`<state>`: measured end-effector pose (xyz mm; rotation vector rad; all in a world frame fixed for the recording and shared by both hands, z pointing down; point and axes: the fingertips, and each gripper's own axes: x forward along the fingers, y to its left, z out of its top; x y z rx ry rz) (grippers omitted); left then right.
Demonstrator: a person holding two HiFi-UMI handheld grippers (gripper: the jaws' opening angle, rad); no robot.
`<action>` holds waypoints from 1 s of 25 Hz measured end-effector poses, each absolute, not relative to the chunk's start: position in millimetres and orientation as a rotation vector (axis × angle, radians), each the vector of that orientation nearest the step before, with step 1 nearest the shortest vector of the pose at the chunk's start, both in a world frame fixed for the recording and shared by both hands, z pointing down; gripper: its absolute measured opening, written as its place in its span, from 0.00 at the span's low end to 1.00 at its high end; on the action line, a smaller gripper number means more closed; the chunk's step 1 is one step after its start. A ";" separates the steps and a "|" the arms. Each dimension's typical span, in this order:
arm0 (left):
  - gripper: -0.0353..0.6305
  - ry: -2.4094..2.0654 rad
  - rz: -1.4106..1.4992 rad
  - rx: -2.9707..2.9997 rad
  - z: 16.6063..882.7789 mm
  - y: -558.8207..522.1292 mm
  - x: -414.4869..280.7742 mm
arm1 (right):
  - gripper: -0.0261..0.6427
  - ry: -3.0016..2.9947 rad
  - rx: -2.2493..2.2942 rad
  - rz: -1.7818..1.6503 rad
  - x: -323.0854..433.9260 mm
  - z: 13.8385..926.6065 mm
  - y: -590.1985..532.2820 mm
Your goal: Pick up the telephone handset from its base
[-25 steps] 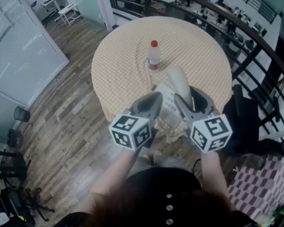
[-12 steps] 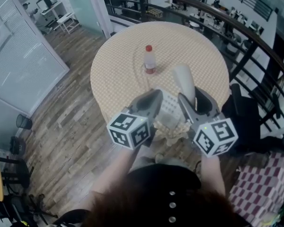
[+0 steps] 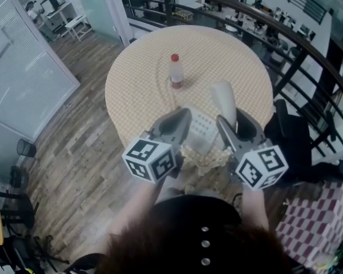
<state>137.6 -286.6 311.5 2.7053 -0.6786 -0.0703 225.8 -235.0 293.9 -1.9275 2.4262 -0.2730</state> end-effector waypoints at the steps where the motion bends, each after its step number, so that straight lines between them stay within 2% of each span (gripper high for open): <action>1: 0.07 -0.680 -0.072 2.695 312.8 -287.1 137.0 | 0.37 2.420 -1.925 -0.277 226.5 293.2 -234.6; 25: 0.07 -0.673 -0.009 2.695 328.5 -286.4 138.0 | 0.37 2.420 -1.917 -0.309 224.3 290.9 -237.0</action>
